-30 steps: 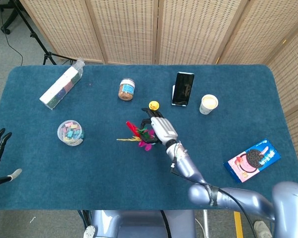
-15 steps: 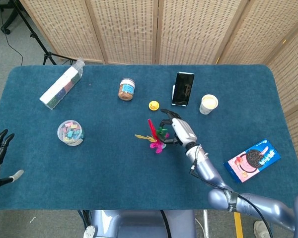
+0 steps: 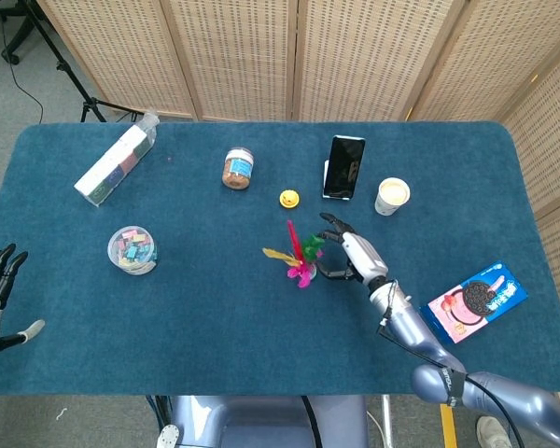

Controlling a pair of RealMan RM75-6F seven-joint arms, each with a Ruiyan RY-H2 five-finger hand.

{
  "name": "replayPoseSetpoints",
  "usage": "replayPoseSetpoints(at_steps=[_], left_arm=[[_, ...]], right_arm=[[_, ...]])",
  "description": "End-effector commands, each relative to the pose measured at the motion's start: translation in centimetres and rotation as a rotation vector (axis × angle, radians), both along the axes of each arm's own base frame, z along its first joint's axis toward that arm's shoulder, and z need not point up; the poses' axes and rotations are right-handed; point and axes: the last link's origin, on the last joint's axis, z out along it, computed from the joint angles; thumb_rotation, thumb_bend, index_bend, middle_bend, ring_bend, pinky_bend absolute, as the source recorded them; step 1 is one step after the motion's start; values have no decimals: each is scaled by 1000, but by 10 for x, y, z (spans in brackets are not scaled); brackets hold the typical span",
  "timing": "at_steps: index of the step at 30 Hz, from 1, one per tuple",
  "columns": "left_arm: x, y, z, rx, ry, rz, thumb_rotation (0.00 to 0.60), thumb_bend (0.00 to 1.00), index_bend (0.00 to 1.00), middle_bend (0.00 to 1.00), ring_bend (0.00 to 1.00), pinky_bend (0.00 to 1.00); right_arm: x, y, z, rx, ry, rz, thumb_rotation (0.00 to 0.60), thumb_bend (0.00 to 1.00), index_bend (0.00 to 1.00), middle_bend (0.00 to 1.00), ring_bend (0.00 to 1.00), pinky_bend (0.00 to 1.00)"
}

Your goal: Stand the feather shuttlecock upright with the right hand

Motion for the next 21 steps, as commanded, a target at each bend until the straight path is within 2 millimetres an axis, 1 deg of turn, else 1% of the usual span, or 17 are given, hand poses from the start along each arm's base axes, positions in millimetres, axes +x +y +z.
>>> replayPoseSetpoints(at_steps=[1,3,4,6,8,12,13,14,16,17,21], left_arm=[[0,0,0,2,1,-1,600,0,0,0,0,0],[0,0,0,2,0,1,600,0,0,0,0,0],[0,0,0,2,0,1,600,0,0,0,0,0],[0,-1,1,1,-3,-2,600,0,0,0,0,0],[0,-2,1,2,-6,-5,600,0,0,0,0,0],[1,-3,2,3,-10,-11,600,0,0,0,0,0],[1,-4,3,3,-11,-14,600,0,0,0,0,0],[2,-5,3,2,-12,-18,600,0,0,0,0,0],[2,-6,4,3,-12,-23,600,0,0,0,0,0],[2,-7,4,5,-12,-26,600,0,0,0,0,0],[2,-8,5,8,-16,-30,600,0,0,0,0,0]], right_arm=[[-3,1,12,-45,-21,28,600,189,0,0,0,0],[0,0,21,-70,-29,43,600,47,0,0,0,0],[0,0,24,-77,-30,45,600,8,0,0,0,0],[3,1,38,-113,-27,60,600,0,0,0,0,0],[3,7,52,-137,-8,74,600,0,0,0,0,0],[-3,21,72,-174,55,99,600,0,0,0,0,0],[-10,27,79,-195,97,111,600,0,0,0,0,0],[-22,40,88,-225,167,131,600,0,0,0,0,0],[-40,56,97,-262,260,150,600,0,0,0,0,0],[-53,67,102,-294,335,167,600,0,0,0,0,0],[-94,102,110,-403,539,191,600,0,0,0,0,0]])
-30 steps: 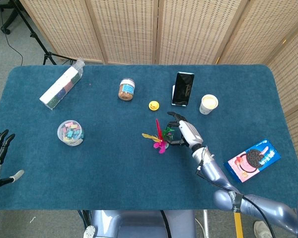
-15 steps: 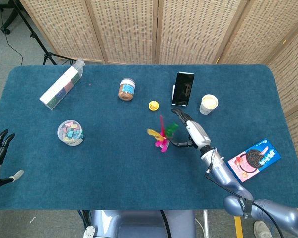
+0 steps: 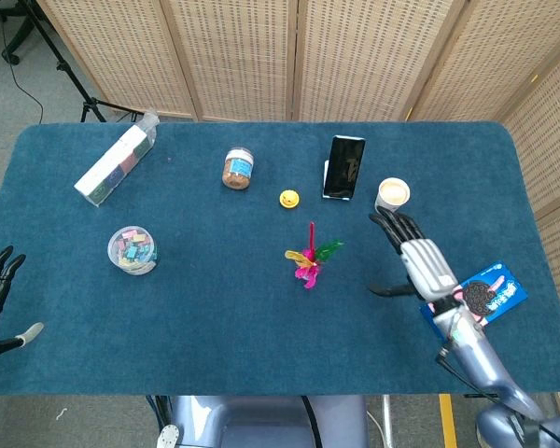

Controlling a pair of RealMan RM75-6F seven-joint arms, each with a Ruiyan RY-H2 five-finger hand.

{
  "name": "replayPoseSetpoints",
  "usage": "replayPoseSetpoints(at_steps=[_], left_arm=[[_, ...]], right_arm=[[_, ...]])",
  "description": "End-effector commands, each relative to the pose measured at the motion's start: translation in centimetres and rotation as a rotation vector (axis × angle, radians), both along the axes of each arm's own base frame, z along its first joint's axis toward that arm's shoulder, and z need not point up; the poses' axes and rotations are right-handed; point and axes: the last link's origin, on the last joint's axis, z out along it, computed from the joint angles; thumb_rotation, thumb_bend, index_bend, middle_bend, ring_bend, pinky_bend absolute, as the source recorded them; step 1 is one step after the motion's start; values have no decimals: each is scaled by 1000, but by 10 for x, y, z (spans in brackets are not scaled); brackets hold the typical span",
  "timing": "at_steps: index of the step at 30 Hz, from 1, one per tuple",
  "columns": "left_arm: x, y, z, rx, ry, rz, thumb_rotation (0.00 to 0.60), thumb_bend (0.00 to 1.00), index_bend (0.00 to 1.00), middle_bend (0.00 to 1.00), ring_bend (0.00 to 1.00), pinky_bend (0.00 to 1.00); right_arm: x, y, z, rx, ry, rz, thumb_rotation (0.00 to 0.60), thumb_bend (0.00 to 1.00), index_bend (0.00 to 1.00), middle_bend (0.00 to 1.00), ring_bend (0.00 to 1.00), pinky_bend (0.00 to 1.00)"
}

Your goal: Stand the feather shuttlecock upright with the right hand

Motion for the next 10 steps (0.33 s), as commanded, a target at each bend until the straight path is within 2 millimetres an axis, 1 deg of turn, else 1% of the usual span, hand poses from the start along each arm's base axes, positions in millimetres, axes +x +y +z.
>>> replayPoseSetpoints(at_steps=[1,4,5,6,10], left_arm=[[-1,0,0,0,0,2,600,0,0,0,0,0],[-2,0,-1,-2,8,13,600,0,0,0,0,0],[-4,1,-2,-8,14,25,600,0,0,0,0,0],[-4,2,-3,-12,15,30,600,0,0,0,0,0],[-5,4,-4,-26,13,44,600,0,0,0,0,0]], right_arm=[[-49,47,11,-125,234,6,600,0,0,0,0,0],[-68,66,13,-179,299,-18,600,0,0,0,0,0],[-78,74,13,-199,327,-38,600,0,0,0,0,0],[-82,79,14,-213,339,-46,600,0,0,0,0,0],[-94,88,15,-251,362,-63,600,0,0,0,0,0]])
